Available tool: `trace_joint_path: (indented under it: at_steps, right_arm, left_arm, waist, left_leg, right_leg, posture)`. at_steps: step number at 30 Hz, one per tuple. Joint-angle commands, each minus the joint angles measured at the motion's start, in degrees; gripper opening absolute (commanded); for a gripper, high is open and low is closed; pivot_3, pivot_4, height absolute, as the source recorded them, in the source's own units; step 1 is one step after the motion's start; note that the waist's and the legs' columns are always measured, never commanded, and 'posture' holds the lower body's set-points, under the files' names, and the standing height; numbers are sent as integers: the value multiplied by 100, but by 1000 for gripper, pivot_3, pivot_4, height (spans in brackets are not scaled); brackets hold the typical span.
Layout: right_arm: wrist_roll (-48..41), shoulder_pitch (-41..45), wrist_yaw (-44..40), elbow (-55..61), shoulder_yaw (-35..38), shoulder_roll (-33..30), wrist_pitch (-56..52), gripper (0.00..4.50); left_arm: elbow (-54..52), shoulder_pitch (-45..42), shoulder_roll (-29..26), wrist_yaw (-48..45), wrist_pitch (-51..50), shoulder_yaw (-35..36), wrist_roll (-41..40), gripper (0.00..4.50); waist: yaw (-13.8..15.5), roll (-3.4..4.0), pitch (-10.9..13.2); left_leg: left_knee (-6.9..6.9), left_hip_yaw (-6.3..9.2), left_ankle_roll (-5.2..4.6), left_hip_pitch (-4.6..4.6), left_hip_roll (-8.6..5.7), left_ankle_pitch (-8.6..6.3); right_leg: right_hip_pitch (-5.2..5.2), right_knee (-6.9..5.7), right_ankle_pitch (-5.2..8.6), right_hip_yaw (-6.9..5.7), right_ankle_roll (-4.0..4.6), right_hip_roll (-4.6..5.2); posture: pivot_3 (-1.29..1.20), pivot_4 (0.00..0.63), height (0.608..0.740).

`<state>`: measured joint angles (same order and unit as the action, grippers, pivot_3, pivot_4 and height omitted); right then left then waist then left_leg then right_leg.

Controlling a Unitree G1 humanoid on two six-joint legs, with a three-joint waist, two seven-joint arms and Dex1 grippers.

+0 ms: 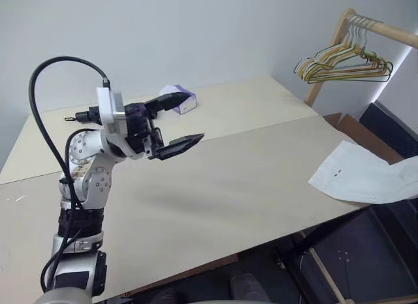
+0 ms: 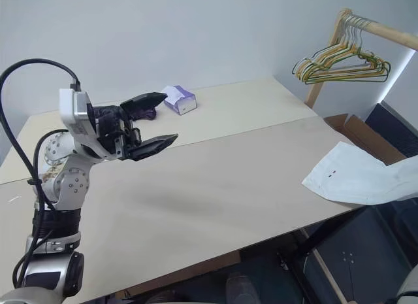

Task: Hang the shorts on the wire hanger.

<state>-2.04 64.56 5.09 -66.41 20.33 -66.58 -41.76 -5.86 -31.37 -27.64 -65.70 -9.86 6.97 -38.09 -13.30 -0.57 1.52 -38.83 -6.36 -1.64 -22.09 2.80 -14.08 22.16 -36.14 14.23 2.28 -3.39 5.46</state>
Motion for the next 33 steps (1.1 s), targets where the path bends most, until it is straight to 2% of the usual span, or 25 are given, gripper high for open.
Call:
trace_joint_path:
  at_steps: [1, 8, 10, 15, 20, 25, 29, 33]
  right_arm:
    - [310, -74, 354, 1165, -306, 53, -199, 4444]
    - [526, -1100, 911, 4333, 196, 599, -1605, 4444]
    - [693, -1335, 974, 4958, 108, 728, -1780, 4444]
    - [1208, -1631, 1328, 5911, -158, 1176, -1477, 4444]
    - [1686, -1714, 1221, 6536, -895, 1394, -786, 4444]
    - [1500, -1629, 177, 6906, -1767, 1938, -397, 4444]
    - [1285, -1829, -651, 7126, -2191, 2412, -7, 4444]
    - [1309, -2176, -1721, 7240, -2809, 2287, 852, 4444]
  left_arm:
    - [-42, -139, -14, 12, 151, 124, -38, 4500]
    - [-117, -99, -51, 36, 99, 191, -108, 4500]
    - [-138, -79, -45, 34, 78, 211, -136, 4500]
    - [-197, -4, -49, -4, 41, 209, -167, 4500]
    - [-143, 40, -95, 98, 34, 220, -45, 4500]
    - [-89, 230, -321, 495, -135, 219, 287, 4500]
    - [-31, 432, -518, 918, -242, 210, 694, 4500]
    - [-238, 789, -691, 1070, -333, 377, 707, 4500]
  waist:
    - [-1, 6, -1]
    - [63, 10, -4]
    - [108, 11, -4]
    - [159, 12, -5]
    - [162, 12, -5]
    - [122, 8, -4]
    - [206, -3, 2]
    - [436, -8, 6]
  left_leg:
    - [0, -1, 0, 0, 0, 0]
    - [-1, -3, 0, 0, 4, 0]
    - [-1, -4, -1, 0, 4, 1]
    - [-2, -6, -1, -2, 4, 1]
    - [-1, -6, -2, -7, 3, 1]
    - [-1, 0, -2, 3, 8, 1]
    - [-1, 3, -6, 1, 4, 4]
    - [0, 6, -10, -18, 3, 1]
  right_leg:
    - [1, -1, 0, 2, 0, 0]
    - [3, -5, -5, 8, -11, -4]
    - [4, -5, -7, 9, -13, -5]
    - [7, -4, -6, 7, -16, -5]
    - [12, -3, -7, 7, -14, -5]
    - [9, -3, -5, 18, -22, -21]
    - [10, -4, -13, 16, -21, -18]
    - [25, 3, -21, 10, -10, -17]
  posture:
    - [-164, 0, 740]
    - [-157, 0, 740]
    - [-156, 0, 740]
    - [-152, 0, 740]
    - [-137, 0, 740]
    - [-106, 0, 740]
    - [-65, 0, 740]
    - [-6, 0, 740]
